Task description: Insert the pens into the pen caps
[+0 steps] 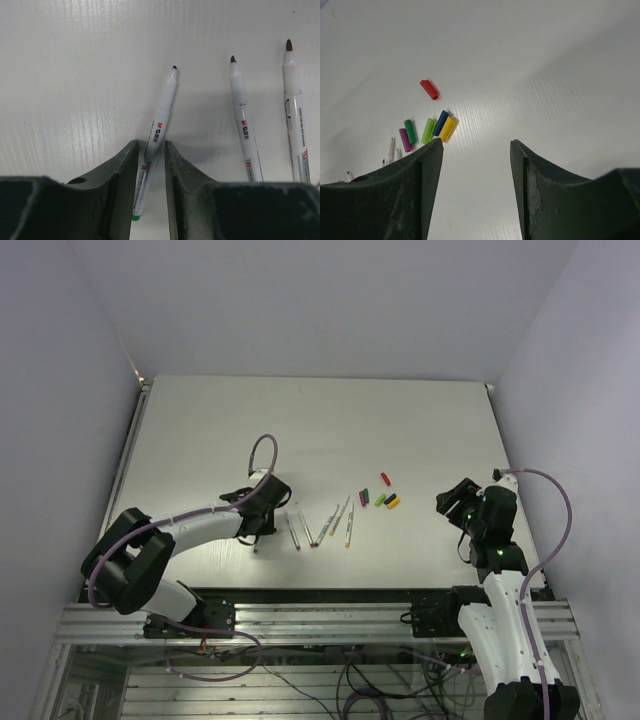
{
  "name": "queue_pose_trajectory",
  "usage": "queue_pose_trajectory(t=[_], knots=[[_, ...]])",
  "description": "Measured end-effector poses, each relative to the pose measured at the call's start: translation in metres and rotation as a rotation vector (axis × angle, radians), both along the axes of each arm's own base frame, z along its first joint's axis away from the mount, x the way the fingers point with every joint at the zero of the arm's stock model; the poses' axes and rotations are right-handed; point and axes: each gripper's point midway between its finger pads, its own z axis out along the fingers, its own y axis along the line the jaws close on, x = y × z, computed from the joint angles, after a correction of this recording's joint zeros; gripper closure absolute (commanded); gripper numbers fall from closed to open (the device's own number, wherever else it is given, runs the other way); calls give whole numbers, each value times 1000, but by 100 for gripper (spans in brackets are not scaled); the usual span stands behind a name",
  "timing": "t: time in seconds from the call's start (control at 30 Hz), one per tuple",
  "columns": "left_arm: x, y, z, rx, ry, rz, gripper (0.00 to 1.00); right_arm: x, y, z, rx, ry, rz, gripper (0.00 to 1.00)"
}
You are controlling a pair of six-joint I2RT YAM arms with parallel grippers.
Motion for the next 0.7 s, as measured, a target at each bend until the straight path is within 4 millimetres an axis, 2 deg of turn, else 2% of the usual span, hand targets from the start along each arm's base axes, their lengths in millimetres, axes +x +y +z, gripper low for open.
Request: queue_pose_trajectory(t=[0.07, 0.17, 0.33, 0.7], knots=[[-1, 1, 0, -2, 0, 4, 64, 0, 0, -1, 1, 3, 0, 44], [-3, 3, 0, -12, -1, 20, 57, 0, 0, -1, 0, 3, -1, 44], [-7, 1, 1, -55, -3, 41, 53, 0, 0, 0, 0, -2, -1, 44], [-10, 0, -2, -61, 13, 52, 53, 1, 1, 0, 5, -1, 1, 44]])
